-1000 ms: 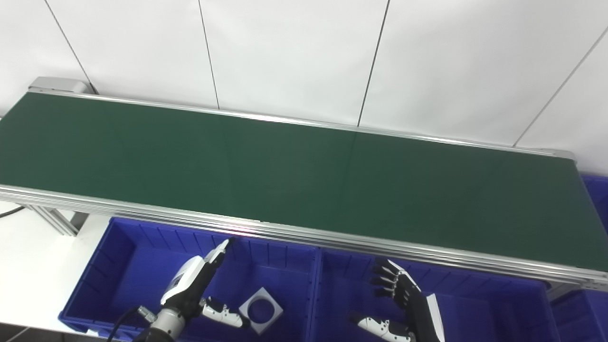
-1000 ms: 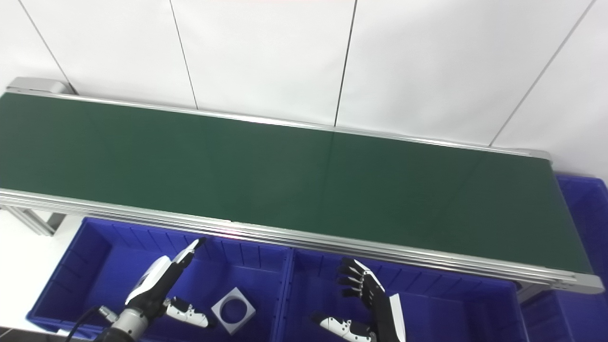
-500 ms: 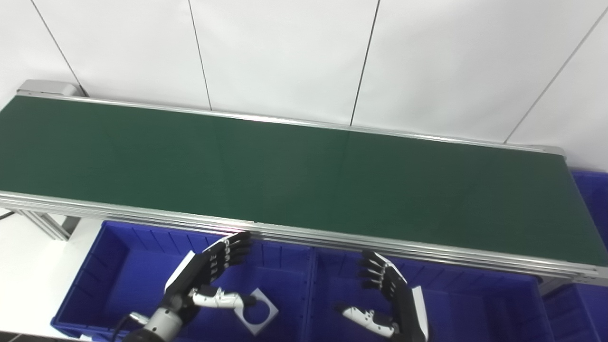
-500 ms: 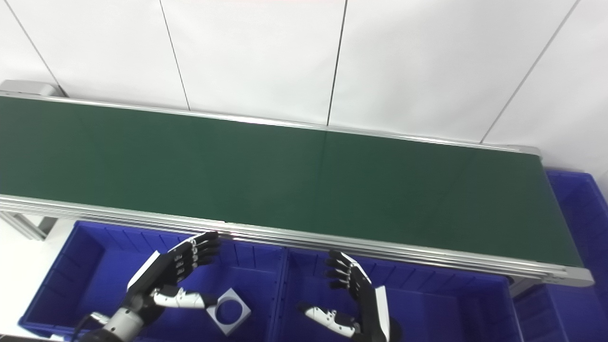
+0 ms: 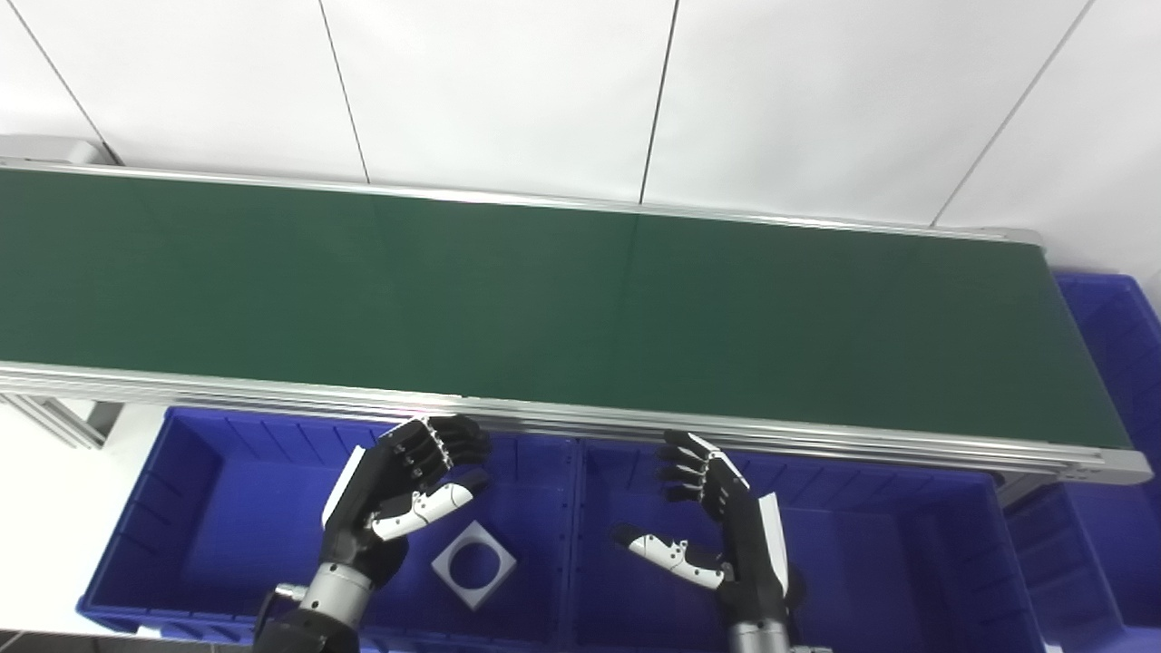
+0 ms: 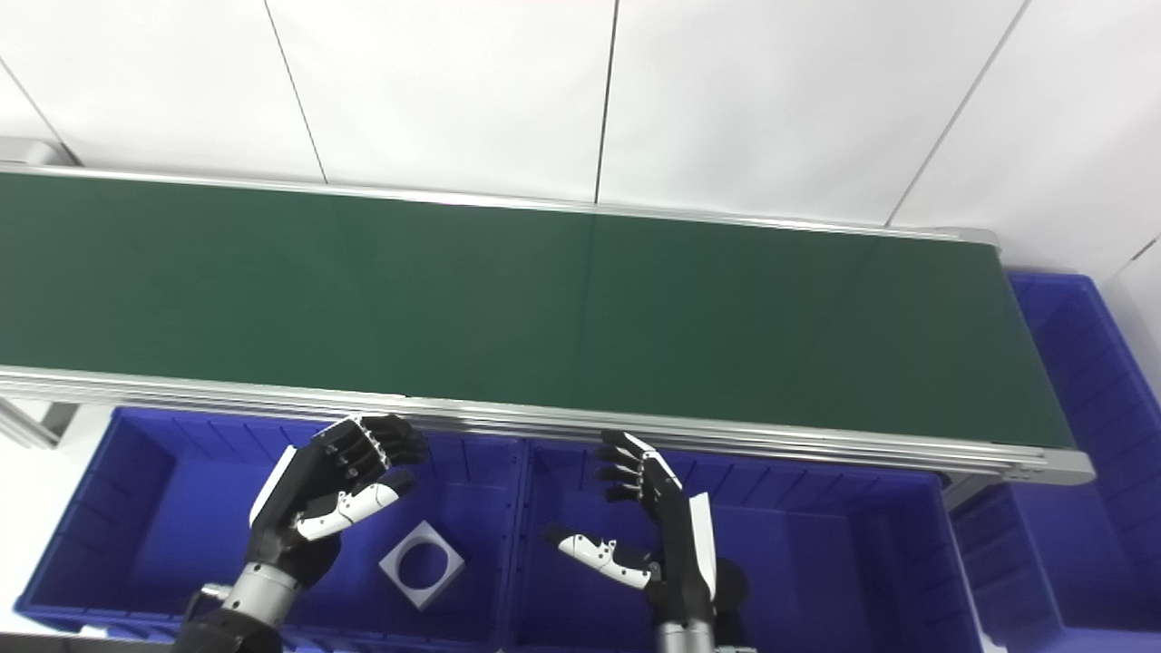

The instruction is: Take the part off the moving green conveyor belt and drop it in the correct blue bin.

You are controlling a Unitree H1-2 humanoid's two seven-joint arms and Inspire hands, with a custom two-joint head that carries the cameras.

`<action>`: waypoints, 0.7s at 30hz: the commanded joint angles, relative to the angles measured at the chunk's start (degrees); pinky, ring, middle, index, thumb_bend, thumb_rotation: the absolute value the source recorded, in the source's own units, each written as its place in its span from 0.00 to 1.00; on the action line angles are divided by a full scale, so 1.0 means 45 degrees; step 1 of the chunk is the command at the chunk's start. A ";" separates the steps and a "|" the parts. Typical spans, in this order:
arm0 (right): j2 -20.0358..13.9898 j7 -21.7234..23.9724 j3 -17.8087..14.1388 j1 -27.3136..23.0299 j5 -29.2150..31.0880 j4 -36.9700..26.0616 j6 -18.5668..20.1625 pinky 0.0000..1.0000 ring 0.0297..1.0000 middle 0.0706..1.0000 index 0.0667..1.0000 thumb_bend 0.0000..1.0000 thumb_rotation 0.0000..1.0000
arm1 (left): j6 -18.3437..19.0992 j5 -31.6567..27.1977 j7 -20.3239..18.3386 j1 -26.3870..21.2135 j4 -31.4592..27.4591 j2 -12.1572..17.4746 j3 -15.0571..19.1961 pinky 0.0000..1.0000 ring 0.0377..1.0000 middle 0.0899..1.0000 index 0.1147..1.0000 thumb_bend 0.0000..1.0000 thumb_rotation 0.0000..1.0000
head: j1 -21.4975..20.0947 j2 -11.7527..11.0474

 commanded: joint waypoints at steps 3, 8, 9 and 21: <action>0.0151 -0.0046 0.0061 -0.0099 0.0153 -0.0138 -0.0649 0.59 0.67 0.71 0.74 0.65 0.03 | -0.0205 -0.0169 -0.0115 0.0065 -0.0325 0.0016 0.0008 0.70 0.64 0.64 0.67 0.47 0.00 | 0.0068 -0.0005; 0.0173 -0.0056 0.0067 0.0011 0.0117 -0.0343 -0.0398 0.59 0.68 0.73 0.76 0.66 0.07 | -0.0314 0.0154 0.0047 0.0081 -0.0215 0.0076 0.0055 0.74 0.68 0.66 0.70 0.51 0.00 | 0.0058 -0.0011; 0.0183 -0.0059 0.0061 0.0021 0.0135 -0.0350 -0.0394 0.59 0.68 0.73 0.77 0.66 0.07 | -0.0268 0.0257 0.0119 0.0083 -0.0219 0.0081 0.0076 0.75 0.69 0.67 0.71 0.52 0.00 | 0.0058 -0.0011; 0.0353 -0.0260 0.0049 -0.0071 0.0163 -0.0144 -0.0439 0.59 0.69 0.75 0.79 0.67 0.10 | -0.0167 0.0402 0.0330 -0.0016 -0.0178 0.0153 0.0274 0.89 0.81 0.75 0.74 0.48 0.00 | -0.1330 -0.0085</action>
